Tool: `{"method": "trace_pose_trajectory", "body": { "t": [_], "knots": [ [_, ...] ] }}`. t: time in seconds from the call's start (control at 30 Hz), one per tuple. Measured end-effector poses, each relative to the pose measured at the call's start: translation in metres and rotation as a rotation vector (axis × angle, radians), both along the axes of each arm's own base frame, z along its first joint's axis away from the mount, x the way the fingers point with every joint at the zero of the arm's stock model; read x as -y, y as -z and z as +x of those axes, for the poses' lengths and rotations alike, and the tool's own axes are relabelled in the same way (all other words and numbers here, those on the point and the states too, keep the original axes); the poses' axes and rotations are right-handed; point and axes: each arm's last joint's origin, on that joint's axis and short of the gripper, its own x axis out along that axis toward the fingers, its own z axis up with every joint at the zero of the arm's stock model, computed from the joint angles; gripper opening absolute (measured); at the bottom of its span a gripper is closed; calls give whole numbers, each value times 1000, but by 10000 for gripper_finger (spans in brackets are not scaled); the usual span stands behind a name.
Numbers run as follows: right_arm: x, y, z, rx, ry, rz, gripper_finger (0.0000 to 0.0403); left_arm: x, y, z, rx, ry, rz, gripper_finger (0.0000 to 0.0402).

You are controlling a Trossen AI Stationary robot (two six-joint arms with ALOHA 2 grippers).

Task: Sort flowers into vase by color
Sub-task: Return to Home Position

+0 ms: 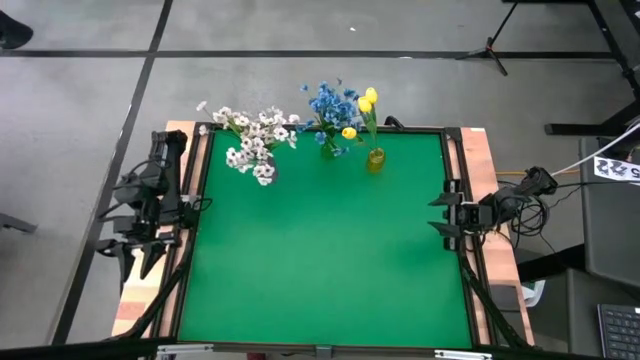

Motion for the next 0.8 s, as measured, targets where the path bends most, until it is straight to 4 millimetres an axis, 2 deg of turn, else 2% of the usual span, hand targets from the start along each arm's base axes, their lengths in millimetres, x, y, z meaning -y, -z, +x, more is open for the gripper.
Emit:
{"method": "trace_pose_trajectory", "body": {
  "t": [0.8],
  "knots": [
    [-1, 5, 2, -41, 3, -25, 198, 22, 57, 6, -35, -13, -54, 182]
  ]
}}
